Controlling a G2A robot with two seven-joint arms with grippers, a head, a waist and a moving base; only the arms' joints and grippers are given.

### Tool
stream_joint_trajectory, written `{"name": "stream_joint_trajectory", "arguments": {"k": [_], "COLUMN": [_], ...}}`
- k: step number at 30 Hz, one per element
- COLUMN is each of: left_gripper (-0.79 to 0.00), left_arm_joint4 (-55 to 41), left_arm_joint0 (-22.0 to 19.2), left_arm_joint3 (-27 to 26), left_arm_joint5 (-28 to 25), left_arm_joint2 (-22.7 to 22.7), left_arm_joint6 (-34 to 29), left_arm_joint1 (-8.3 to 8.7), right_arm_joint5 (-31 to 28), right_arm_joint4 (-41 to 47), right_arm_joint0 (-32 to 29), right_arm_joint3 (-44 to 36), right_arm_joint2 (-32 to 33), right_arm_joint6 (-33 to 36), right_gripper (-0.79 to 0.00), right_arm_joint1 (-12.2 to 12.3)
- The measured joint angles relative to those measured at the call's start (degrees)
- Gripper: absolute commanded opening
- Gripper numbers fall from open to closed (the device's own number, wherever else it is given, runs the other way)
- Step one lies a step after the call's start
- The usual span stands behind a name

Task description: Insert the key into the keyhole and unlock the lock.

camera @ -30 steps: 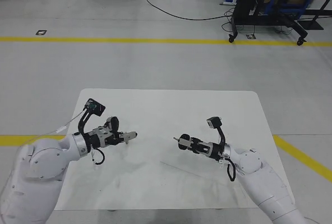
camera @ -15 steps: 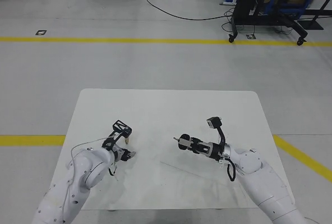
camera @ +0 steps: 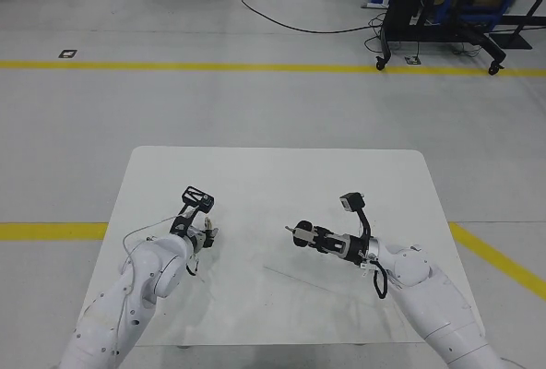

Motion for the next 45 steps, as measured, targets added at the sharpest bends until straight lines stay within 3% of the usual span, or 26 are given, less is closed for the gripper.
{"name": "stream_joint_trajectory", "arguments": {"k": [7,19,29,31,33,37,41,45], "left_gripper": [-0.785,-0.785,-0.785,-0.656,-0.588,-0.52,-0.529,-0.61], "left_arm_joint4": [1.0,0.02,-5.26,-5.28,-5.35,-5.48,-5.43,-5.06], "left_arm_joint0": [0.05,0.26,2.18,2.52,2.69,2.71,2.93,3.14], "left_arm_joint3": [0.01,0.26,-1.35,-1.37,-1.05,-1.06,-1.6,-1.89], "left_arm_joint5": [0.55,0.45,-0.9,-1.16,-1.77,-1.92,-1.71,-1.66], "left_arm_joint2": [0.13,-0.12,-3.86,-4.1,-4.03,-3.79,-4.0,-4.21], "left_arm_joint6": [-0.32,-0.23,0.92,0.71,0.12,-0.31,-0.45,-0.11], "left_arm_joint1": [-0.31,-0.89,-0.83,-0.81,-0.82,-0.93,-1.0,-1.04], "right_arm_joint5": [0.0,0.0,0.0,0.0,0.0,0.0,0.0,0.0], "right_arm_joint4": [0.0,0.0,0.0,0.0,0.0,0.0,0.0,0.0], "right_arm_joint0": [0.0,0.0,0.0,0.0,0.0,0.0,0.0,0.0], "right_arm_joint3": [0.0,0.0,0.0,0.0,0.0,0.0,0.0,0.0], "right_arm_joint2": [0.0,0.0,0.0,0.0,0.0,0.0,0.0,0.0], "right_arm_joint6": [0.0,0.0,0.0,0.0,0.0,0.0,0.0,0.0], "right_gripper": [-0.785,-0.785,-0.785,-0.785,-0.785,-0.785,-0.785,-0.785], "right_arm_joint1": [0.0,0.0,0.0,0.0,0.0,0.0,0.0,0.0]}}
